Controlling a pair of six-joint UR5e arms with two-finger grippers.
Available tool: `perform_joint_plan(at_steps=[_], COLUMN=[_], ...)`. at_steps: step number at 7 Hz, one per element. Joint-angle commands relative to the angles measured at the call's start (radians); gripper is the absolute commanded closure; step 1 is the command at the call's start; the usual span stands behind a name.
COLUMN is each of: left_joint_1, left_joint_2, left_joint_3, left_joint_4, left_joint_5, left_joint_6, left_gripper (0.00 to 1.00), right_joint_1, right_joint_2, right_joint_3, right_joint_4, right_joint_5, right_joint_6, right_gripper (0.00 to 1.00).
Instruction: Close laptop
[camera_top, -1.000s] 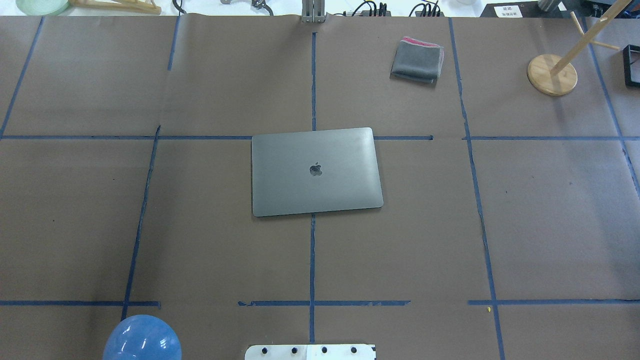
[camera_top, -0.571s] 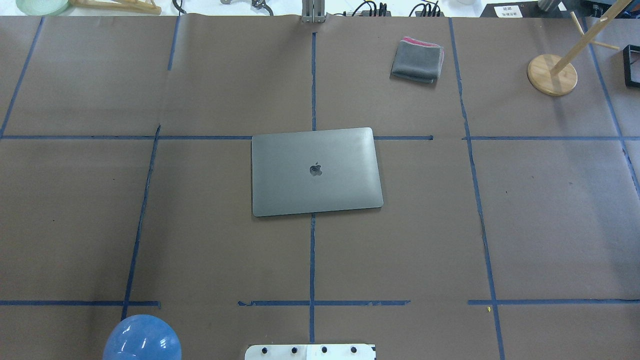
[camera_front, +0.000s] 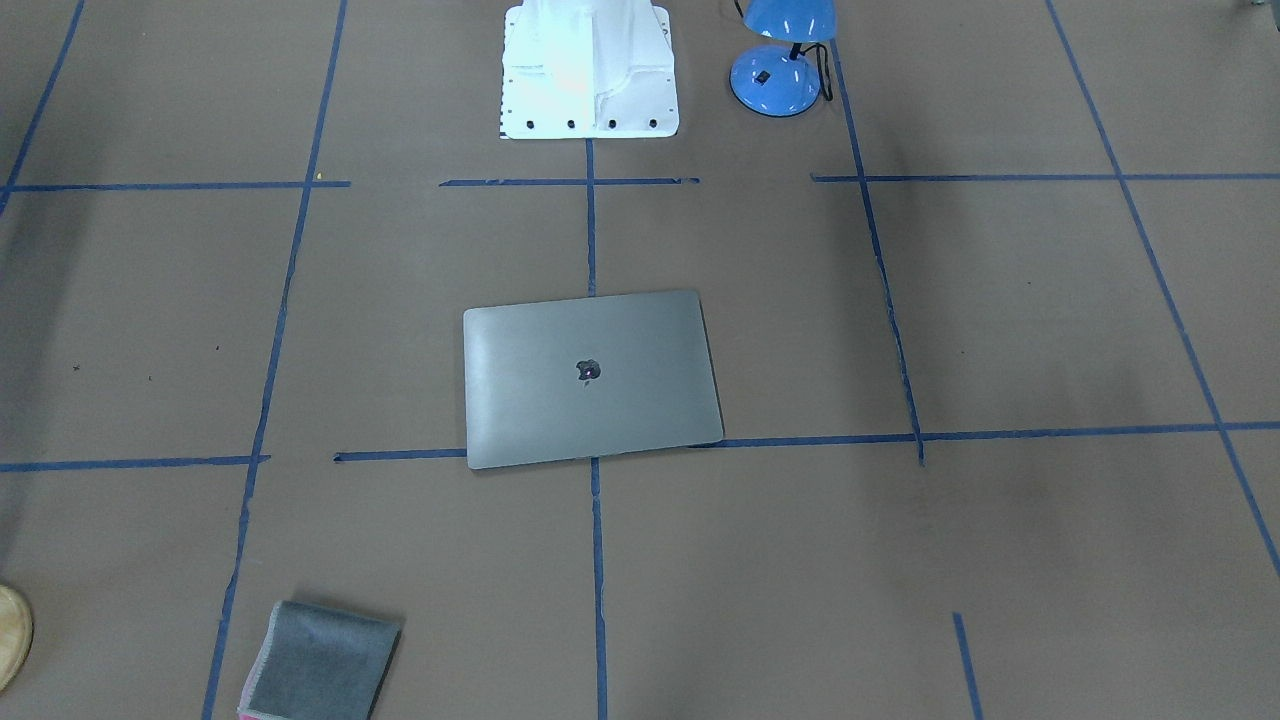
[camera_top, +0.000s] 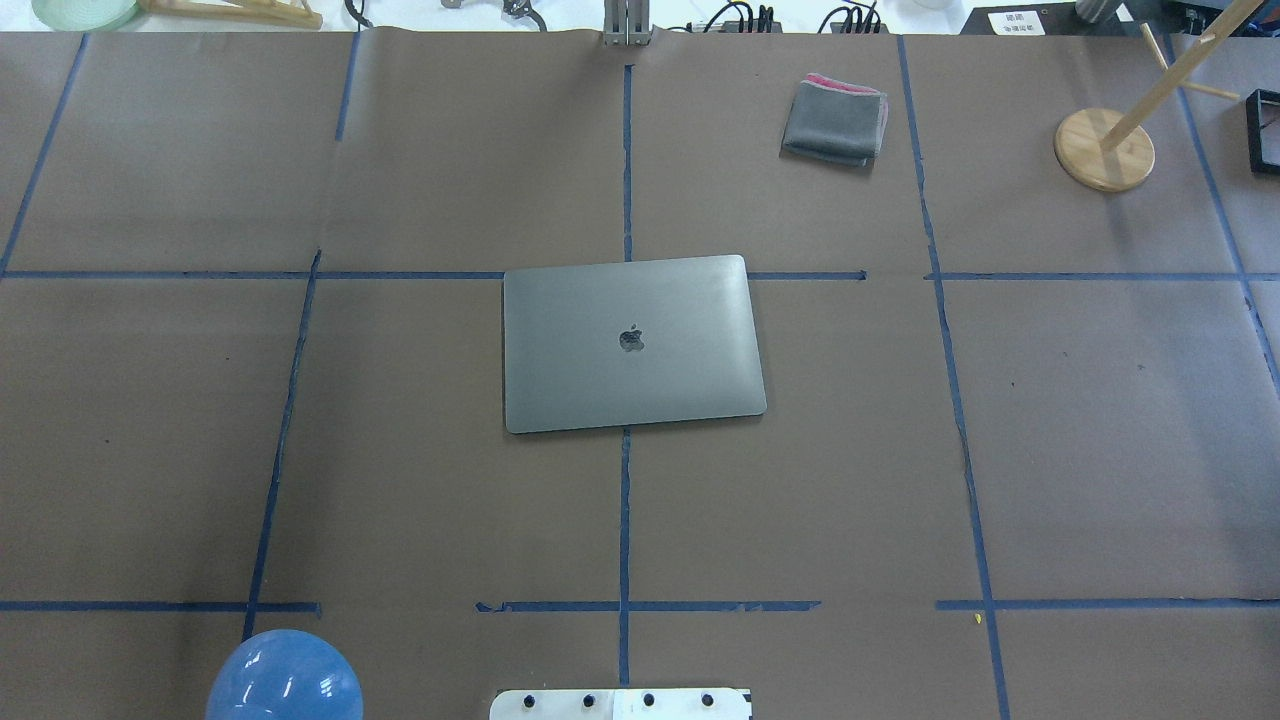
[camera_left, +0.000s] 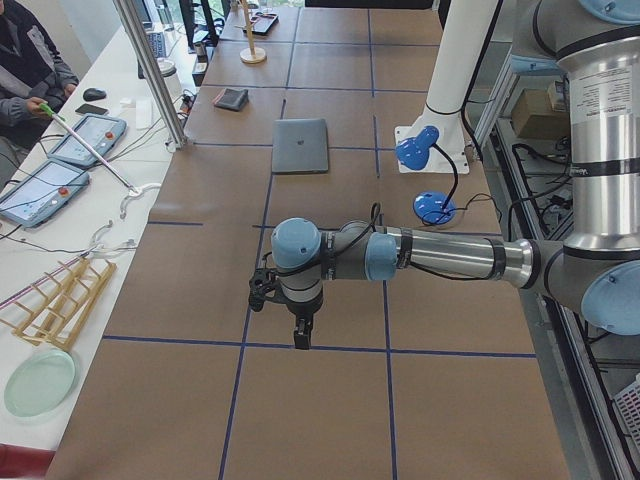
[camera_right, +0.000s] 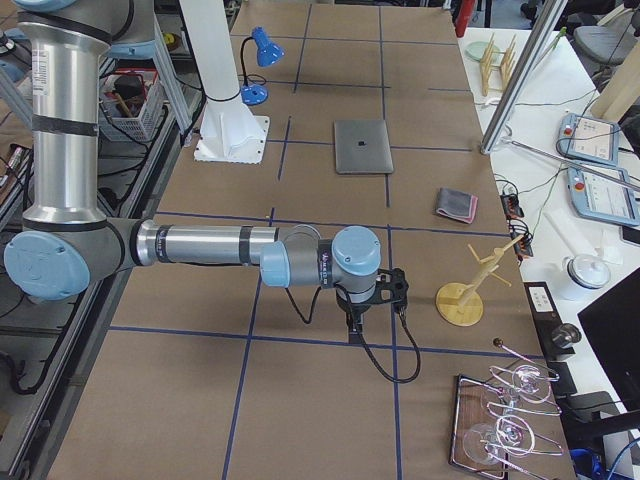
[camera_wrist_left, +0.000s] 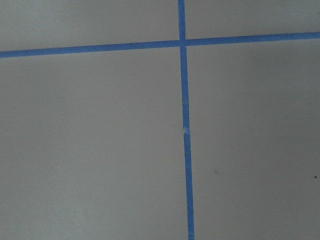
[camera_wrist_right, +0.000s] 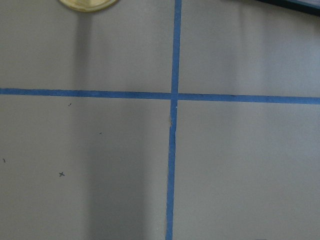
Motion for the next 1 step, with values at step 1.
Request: perform_joint_plan(at_steps=[1], left_joint_1=[0.0], left_joint_2=[0.0], left_joint_3=[0.0], left_joint_4=[0.0], left_joint_5=[0.0], left_joint_6=[0.0], left_gripper=[0.0], right_joint_1=[0.0], right_joint_2=[-0.001], right_joint_3=[0.0], right_joint_4=[-0.001], right_joint_5=[0.001], right_joint_6=[0.001], right_gripper=[0.0])
